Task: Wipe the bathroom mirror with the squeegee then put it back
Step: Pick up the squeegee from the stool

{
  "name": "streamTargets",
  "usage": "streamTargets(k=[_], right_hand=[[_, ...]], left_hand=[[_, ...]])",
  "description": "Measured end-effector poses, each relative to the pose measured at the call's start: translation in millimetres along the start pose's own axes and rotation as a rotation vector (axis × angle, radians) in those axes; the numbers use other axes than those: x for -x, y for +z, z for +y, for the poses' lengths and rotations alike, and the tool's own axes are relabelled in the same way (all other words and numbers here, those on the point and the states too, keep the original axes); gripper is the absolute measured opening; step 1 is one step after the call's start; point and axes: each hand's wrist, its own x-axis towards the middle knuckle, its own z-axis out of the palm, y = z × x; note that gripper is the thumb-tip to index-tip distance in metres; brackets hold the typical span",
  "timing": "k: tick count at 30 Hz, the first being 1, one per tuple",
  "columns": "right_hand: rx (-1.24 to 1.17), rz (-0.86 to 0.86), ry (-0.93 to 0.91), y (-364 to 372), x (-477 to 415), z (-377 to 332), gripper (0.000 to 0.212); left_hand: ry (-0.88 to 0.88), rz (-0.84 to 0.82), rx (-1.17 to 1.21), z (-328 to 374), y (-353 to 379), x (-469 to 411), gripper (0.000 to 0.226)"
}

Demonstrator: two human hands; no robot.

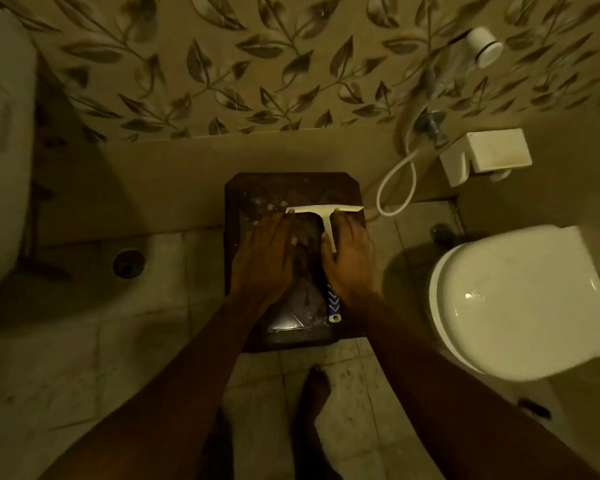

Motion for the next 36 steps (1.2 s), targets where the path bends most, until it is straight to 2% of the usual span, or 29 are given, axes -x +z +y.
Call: streamTargets(k=[4,8,11,14,20,24,26,30,36], right_hand=[[-0.009,-0.088,0.159,16,-6,5,0.052],[-0.076,-0.165,0.307,25,-15,6,0.038],[-0.201,-0.115,0.376,26,-12,1,0.028],[-0.306,-0.023,0.361,12,-8,-16,0.020],[-0.510,0.181,0.253,-54,4,-85,0.021],[-0.591,0.278,0.284,-99,16,-142,0.024],[-0.623,0.289,0.290,-120,23,-171,0.028],[-0.688,0.346,0.243,-155,37,-232,0.024],[-0.789,0.362,0.175,-183,46,-316,0.033]], left_hand=[[-0.025,-0.066,-0.013,-12,9,8,0.051],[-0.074,-0.110,0.009,-18,9,15,0.055],[-0.090,-0.088,0.057,-15,0,18,0.050],[-0.130,-0.023,0.144,-8,-24,11,0.041],[-0.204,0.082,0.421,18,-109,5,0.022],[-0.189,0.161,0.421,27,-185,5,0.019],[-0.137,0.177,0.437,28,-226,5,0.017],[-0.034,0.265,0.338,20,-300,4,0.030],[0.094,0.355,0.379,7,-374,13,0.031]])
